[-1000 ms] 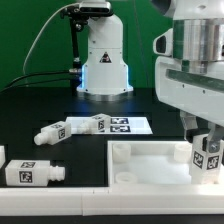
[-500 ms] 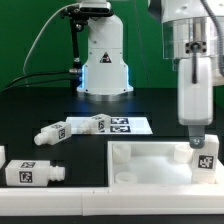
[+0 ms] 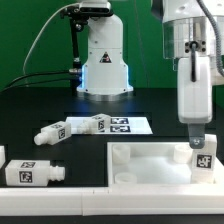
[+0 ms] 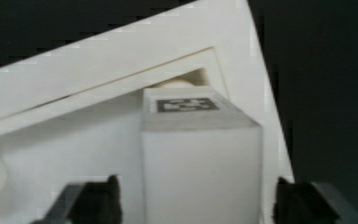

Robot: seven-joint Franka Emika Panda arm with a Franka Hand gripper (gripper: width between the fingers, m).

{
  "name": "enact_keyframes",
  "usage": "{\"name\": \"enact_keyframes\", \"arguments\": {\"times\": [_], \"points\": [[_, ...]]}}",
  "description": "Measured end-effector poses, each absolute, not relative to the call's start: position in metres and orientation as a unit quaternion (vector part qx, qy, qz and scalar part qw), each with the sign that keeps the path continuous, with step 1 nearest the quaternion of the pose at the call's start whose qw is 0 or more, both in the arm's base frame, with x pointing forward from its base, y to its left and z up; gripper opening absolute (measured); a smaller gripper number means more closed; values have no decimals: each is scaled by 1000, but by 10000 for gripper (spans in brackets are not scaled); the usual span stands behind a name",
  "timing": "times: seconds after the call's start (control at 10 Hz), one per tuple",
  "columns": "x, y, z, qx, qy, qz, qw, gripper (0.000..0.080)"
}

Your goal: Assemble square table

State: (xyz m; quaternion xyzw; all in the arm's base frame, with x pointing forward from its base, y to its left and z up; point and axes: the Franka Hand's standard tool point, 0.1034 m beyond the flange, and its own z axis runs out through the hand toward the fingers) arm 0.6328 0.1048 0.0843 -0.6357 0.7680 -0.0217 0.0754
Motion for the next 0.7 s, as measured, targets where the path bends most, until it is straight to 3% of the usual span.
{"name": "enact_keyframes", "arguments": {"times": [0.1, 0.2, 0.5, 0.7], "points": [[635, 108, 86, -700, 711, -20, 70, 562], [638, 110, 87, -768, 636, -27, 69, 631], [638, 110, 86, -825, 561, -33, 66, 644], [641, 101, 91, -906, 418, -43, 53, 649]]}}
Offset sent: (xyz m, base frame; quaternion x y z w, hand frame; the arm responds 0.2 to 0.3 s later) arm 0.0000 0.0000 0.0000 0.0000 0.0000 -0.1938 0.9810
